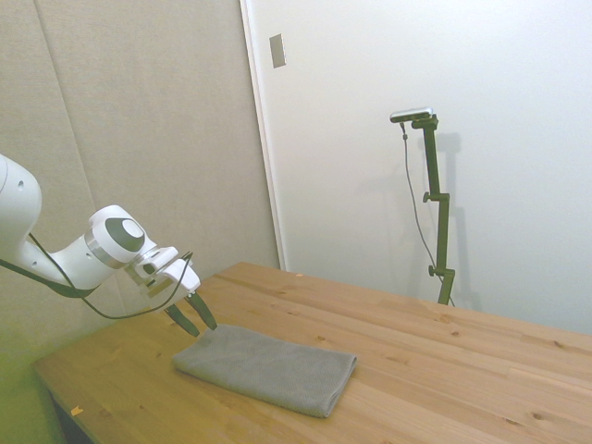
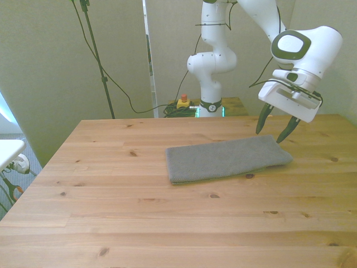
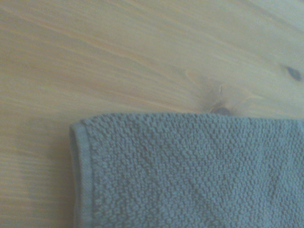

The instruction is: Fold the towel

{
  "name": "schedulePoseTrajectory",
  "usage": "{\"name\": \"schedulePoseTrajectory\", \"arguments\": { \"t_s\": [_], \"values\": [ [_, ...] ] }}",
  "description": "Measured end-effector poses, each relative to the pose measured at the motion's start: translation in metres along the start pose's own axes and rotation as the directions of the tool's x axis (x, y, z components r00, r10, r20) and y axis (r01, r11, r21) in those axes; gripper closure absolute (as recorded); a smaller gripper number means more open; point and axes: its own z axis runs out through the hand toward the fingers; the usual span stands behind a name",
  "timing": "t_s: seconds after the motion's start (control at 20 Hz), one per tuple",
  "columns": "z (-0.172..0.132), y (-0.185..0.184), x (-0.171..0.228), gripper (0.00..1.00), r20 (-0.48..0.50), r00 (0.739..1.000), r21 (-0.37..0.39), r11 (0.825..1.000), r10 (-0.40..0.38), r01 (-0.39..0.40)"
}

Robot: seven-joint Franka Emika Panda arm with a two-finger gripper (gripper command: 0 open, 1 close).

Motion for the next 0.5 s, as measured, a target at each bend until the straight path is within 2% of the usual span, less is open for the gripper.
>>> {"name": "schedulePoseTrajectory", "arguments": {
  "t_s": [0.2, 0.5],
  "values": [
    [-0.001, -0.019, -0.023, 0.00, -0.041, 0.999, -0.039, 0.999, -0.017, 0.016],
    [0.006, -0.046, -0.045, 0.00, -0.059, 0.998, -0.108, 0.994, 0.000, -0.007]
  ]
}}
